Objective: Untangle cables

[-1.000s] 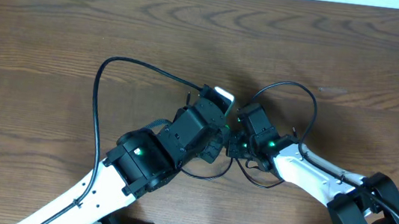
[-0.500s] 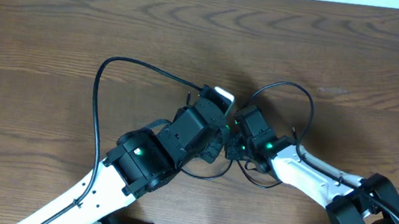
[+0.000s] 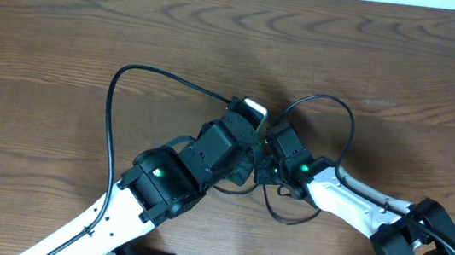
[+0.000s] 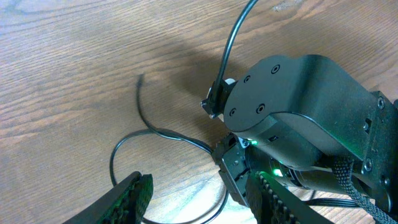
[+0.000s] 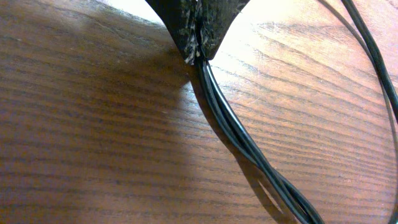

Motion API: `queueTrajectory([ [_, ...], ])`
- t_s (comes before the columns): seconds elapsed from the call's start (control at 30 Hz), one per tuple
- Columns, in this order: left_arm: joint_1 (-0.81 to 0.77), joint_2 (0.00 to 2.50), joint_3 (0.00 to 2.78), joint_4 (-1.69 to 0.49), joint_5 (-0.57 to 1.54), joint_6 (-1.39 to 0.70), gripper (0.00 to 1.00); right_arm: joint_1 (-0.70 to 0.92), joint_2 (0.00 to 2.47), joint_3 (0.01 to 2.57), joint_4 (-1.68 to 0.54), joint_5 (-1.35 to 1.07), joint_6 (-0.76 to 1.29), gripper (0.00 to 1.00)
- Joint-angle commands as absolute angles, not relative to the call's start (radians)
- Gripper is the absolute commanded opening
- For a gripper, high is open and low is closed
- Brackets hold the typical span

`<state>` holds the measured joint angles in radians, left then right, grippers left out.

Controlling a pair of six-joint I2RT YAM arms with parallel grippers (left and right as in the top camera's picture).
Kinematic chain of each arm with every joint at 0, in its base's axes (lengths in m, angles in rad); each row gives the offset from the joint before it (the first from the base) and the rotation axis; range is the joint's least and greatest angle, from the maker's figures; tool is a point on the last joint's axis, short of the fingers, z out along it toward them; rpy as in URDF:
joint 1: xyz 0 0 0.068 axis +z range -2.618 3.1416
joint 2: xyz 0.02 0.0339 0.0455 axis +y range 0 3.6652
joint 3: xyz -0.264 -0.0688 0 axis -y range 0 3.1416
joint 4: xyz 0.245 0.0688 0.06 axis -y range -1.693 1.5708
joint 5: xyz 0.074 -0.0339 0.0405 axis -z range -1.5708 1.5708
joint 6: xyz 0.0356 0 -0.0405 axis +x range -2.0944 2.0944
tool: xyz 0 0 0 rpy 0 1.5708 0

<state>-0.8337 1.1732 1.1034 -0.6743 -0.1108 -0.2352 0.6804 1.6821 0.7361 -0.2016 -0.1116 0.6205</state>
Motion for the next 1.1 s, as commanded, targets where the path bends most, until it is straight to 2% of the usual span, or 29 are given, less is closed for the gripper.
queueTrajectory([
  [0.0,-0.830,1.162,1.105,-0.677,-0.116,-0.233,0.54,0.696,1.798,0.633,-0.269,-0.103,0.623,0.01],
  [0.37,-0.830,1.162,1.105,-0.681,-0.112,-0.234,0.54,0.653,1.706,0.640,-0.274,-0.098,0.622,0.01],
  [0.83,-0.830,1.163,1.105,-0.679,-0.097,-0.237,0.56,0.495,1.121,0.642,-0.327,-0.096,0.494,0.01],
  [0.93,-0.830,1.170,1.105,-0.669,-0.082,-0.237,0.61,0.492,1.034,0.642,-0.345,-0.097,0.474,0.01],
  [1.07,-0.831,1.205,1.105,-0.646,-0.011,-0.237,0.61,0.492,0.954,0.642,-0.364,-0.101,0.472,0.01],
])
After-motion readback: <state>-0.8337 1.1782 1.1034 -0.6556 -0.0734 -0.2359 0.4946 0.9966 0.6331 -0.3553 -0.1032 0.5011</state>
